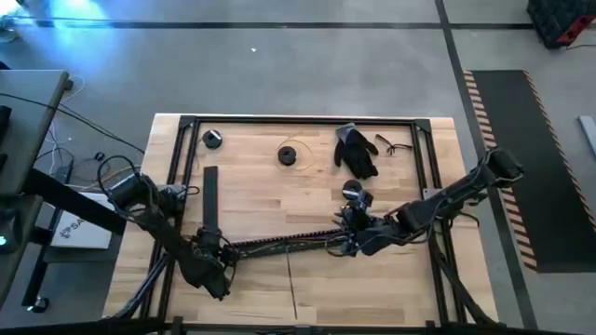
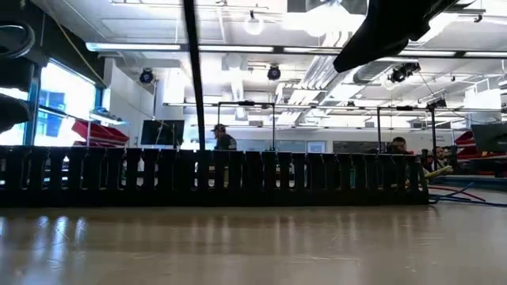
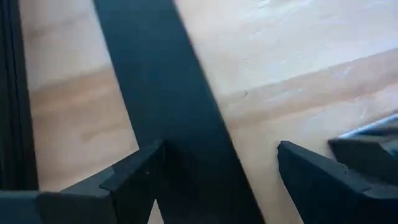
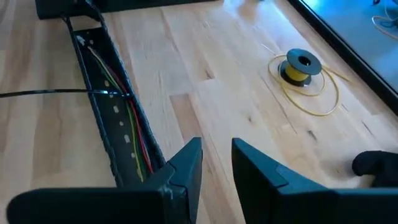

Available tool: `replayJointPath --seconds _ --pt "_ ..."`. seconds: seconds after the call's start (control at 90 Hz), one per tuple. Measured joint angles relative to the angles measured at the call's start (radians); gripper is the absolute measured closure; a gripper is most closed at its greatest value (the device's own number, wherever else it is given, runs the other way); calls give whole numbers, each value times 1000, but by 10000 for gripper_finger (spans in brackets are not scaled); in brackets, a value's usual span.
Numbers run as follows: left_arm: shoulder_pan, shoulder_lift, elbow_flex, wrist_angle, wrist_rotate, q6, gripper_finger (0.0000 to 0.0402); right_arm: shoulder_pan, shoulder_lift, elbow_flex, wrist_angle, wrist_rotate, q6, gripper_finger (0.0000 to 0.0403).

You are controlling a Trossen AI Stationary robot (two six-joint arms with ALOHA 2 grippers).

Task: Ziptie cables
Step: Close the black cable duct

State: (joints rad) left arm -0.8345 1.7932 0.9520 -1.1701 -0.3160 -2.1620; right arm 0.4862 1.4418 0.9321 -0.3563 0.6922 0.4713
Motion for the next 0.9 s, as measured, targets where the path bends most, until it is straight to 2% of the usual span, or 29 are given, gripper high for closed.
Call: replayJointPath --seconds 0.156,0.289,0.6,0.778,0.9 --pt "0 -66 14 -104 -1 -91 108 0 0 0 2 -2 0 331" --pt "1 -64 16 -91 55 -90 108 0 2 0 5 -4 1 331" --pt "-4 -45 -109 114 121 -118 108 0 19 -1 10 -39 0 331" --pt "8 -53 -120 119 103 -101 108 1 26 -1 11 -49 -1 331" --pt "5 -48 -128 116 12 -81 108 1 26 -1 18 -48 -2 331"
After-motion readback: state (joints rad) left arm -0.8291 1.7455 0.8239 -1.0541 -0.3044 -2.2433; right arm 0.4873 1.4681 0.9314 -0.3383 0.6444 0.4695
